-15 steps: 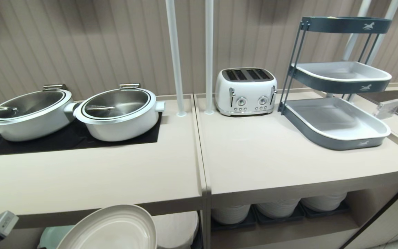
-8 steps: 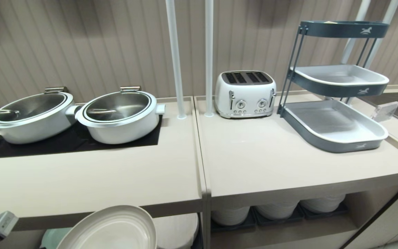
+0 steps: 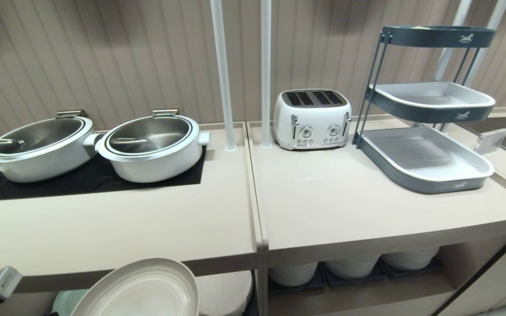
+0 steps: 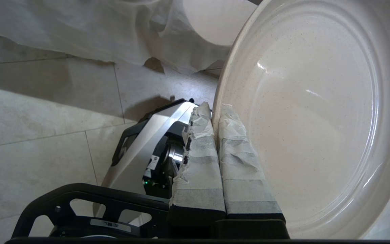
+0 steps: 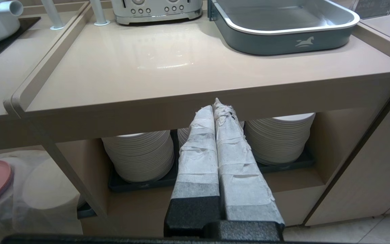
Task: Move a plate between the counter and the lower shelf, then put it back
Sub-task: Put the plate
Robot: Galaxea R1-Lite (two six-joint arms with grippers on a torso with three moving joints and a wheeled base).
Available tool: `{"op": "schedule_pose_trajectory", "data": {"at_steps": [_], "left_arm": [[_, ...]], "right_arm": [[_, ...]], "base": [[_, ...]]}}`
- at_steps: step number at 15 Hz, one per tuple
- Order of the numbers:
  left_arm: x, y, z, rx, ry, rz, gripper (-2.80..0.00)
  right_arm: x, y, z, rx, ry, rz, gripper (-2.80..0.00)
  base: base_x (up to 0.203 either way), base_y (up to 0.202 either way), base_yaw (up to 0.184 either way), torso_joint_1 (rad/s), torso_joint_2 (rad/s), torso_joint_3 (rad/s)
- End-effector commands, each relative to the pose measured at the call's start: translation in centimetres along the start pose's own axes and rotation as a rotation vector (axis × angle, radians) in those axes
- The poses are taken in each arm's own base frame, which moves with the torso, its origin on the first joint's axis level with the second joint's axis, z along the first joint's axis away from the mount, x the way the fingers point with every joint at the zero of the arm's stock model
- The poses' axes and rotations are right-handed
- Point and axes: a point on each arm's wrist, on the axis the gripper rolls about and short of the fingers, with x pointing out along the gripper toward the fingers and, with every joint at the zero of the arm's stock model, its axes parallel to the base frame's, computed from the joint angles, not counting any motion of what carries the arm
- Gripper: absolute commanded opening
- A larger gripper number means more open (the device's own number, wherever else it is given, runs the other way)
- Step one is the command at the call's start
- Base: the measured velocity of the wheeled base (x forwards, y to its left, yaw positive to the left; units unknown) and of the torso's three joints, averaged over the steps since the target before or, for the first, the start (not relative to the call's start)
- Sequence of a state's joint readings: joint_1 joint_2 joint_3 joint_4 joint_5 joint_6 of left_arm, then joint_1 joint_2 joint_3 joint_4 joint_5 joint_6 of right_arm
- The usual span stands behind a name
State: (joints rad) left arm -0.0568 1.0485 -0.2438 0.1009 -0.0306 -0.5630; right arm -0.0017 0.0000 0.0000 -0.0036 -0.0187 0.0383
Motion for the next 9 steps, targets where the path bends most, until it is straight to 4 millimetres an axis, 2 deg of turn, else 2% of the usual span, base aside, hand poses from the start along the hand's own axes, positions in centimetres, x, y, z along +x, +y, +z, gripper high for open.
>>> {"op": "schedule_pose_trajectory", "data": {"at_steps": [1,9], "left_arm": [[-0.03,0.00,-0.01,-0.005,-0.002,-0.001,-2.80],[-0.01,-0.28,-0.01,0.016,0.007,-0.016,-2.80]], "right_arm": [[0.00,0.00,-0.01,0.000,0.001,0.000,-2.80],[0.00,0.00,0.01,0.000,-0.001,0.001,-2.80]], "base": [[0.000,0.000,0.000,0.000,0.00,0.000],[0.000,0.000,0.000,0.000,0.00,0.000]]}}
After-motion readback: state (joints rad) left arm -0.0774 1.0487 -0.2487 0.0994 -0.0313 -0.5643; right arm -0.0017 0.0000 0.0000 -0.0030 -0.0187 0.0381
